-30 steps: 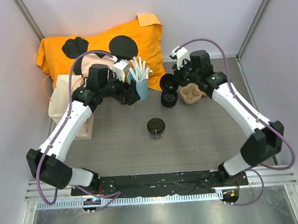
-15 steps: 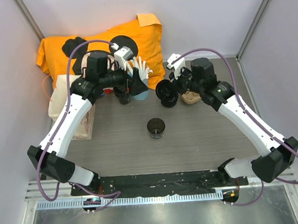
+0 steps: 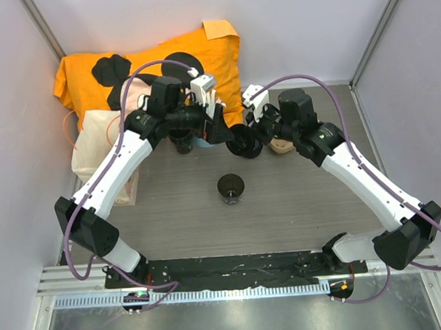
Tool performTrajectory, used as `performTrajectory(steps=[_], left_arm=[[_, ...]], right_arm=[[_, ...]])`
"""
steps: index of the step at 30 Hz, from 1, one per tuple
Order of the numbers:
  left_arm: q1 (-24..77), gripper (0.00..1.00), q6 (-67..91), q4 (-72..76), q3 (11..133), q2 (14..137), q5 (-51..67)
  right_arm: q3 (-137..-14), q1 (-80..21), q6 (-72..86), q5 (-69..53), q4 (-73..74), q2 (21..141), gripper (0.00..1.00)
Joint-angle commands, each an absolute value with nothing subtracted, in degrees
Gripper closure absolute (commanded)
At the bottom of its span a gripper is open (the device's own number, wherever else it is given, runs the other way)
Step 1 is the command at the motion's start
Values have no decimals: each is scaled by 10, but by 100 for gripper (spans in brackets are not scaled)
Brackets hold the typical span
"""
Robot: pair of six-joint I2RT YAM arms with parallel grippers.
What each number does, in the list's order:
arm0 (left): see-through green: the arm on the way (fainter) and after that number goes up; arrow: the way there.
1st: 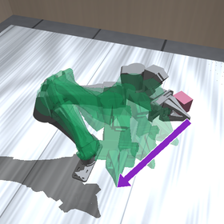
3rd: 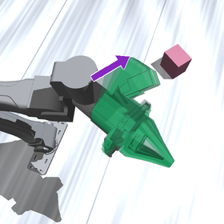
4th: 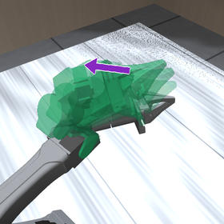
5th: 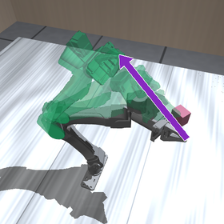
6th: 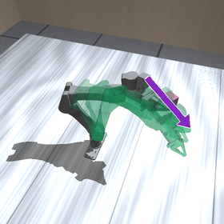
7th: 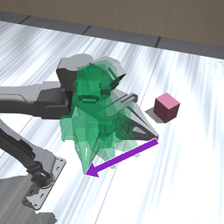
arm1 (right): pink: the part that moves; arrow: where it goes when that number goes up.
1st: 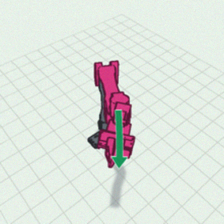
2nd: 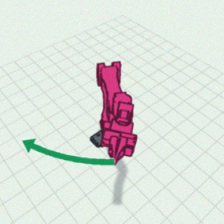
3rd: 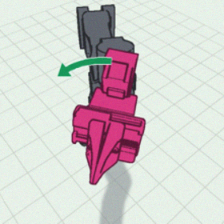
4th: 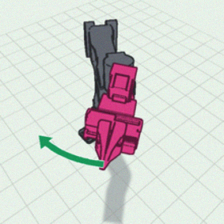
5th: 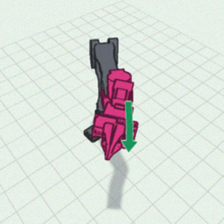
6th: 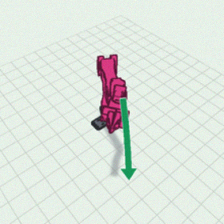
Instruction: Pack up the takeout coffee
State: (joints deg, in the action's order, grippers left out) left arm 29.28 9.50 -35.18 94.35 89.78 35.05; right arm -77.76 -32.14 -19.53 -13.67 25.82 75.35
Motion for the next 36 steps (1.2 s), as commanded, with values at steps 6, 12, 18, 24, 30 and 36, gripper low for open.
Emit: performTrajectory(steps=[6,12,18,24,30,36], left_arm=[[302,8,106,-353,976,920,401],[303,27,108,-352,974,926,425],[304,49,110,-351,969,928,440],[303,64,109,-356,969,933,465],[304,88,98,-364,962,930,473],[304,94,82,-367,959,913,456]], right_arm=[[-776,-336,-189,-146,243,740,88],[-777,-338,-190,-142,242,742,88],[-774,-341,-190,-145,241,741,88],[-778,-341,-191,-143,241,739,87],[-787,-342,-194,-140,243,737,78],[-811,-342,-197,-135,259,736,47]])
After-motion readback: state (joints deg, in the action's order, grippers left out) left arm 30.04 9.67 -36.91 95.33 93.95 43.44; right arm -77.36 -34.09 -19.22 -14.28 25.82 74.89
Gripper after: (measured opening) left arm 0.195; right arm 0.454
